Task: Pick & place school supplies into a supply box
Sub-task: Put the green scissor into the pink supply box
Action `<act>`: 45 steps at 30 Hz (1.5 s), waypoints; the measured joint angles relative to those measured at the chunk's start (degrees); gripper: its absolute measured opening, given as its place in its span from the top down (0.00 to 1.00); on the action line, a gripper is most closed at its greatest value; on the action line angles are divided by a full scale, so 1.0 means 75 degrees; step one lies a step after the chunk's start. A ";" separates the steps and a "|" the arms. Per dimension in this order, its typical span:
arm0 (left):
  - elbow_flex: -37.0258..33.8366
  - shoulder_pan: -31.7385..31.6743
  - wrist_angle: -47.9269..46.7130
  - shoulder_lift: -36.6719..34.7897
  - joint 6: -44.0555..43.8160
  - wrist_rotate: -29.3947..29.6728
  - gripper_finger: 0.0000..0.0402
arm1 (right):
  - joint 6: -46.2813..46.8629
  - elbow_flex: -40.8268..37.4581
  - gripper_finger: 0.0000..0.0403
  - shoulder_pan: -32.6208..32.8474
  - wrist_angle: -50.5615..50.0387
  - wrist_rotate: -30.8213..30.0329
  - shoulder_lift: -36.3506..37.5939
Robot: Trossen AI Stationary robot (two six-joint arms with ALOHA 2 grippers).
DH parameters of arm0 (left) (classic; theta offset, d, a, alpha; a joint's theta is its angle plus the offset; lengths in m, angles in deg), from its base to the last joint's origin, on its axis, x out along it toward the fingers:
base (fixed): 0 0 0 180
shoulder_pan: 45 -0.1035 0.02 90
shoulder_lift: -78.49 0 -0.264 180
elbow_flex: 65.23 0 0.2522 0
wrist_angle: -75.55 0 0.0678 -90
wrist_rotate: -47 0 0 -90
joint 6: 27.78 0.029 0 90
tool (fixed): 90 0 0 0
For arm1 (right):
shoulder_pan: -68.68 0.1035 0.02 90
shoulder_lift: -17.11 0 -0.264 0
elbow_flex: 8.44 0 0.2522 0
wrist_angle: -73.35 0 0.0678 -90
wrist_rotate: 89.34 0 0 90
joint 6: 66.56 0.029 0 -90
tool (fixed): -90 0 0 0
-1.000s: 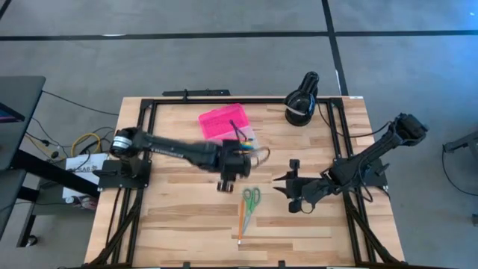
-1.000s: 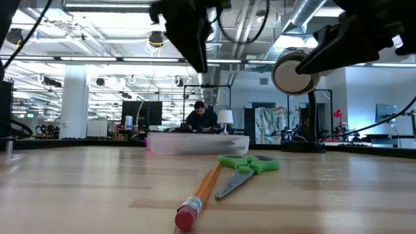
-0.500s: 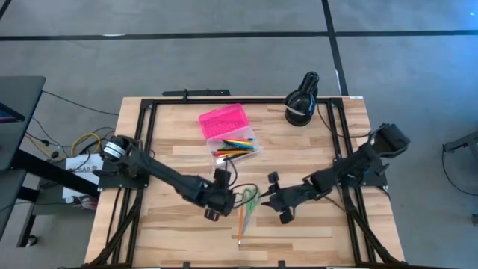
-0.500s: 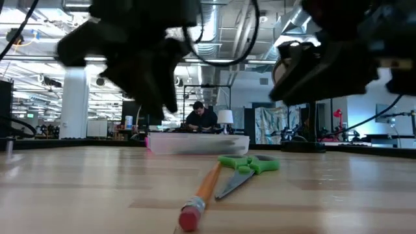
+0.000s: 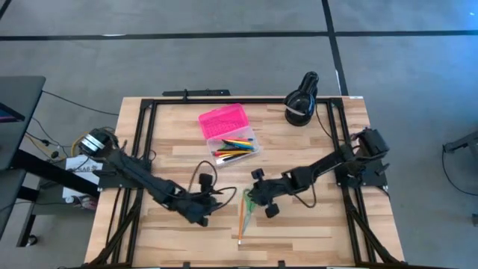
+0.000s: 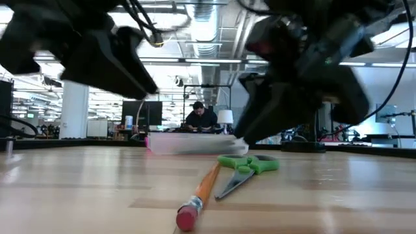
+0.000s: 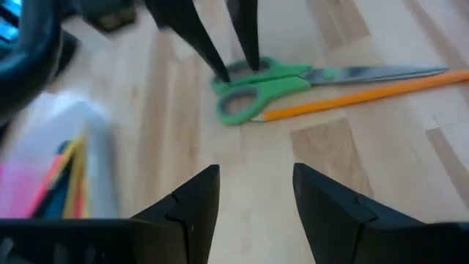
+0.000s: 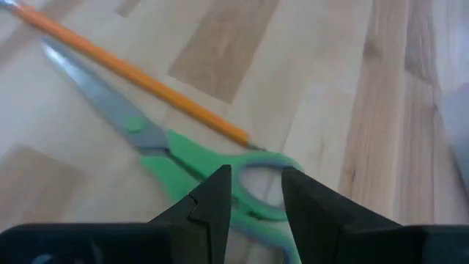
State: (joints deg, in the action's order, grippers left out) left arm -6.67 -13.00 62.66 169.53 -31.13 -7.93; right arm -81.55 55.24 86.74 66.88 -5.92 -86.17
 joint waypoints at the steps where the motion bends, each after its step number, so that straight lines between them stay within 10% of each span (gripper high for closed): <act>1: -0.0099 0.0137 -0.0017 -0.0189 -0.0044 0.0222 0.58 | 0.0000 0.0102 0.71 -0.0083 0.0047 0.0075 -0.0125; 17: -0.0338 0.1743 -0.0067 -0.0954 -0.0149 0.2572 0.58 | 0.0047 0.0562 0.71 -0.0578 -0.0667 0.0100 -0.0293; 45: -0.0335 0.1750 -0.0079 -0.0946 -0.0112 0.2593 0.58 | 0.0602 0.0581 0.71 -0.1101 -0.0743 0.2159 -0.0714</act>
State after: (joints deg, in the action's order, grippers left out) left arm -9.18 0.12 62.07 162.43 -31.96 11.52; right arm -77.03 59.59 78.48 61.30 10.27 -91.52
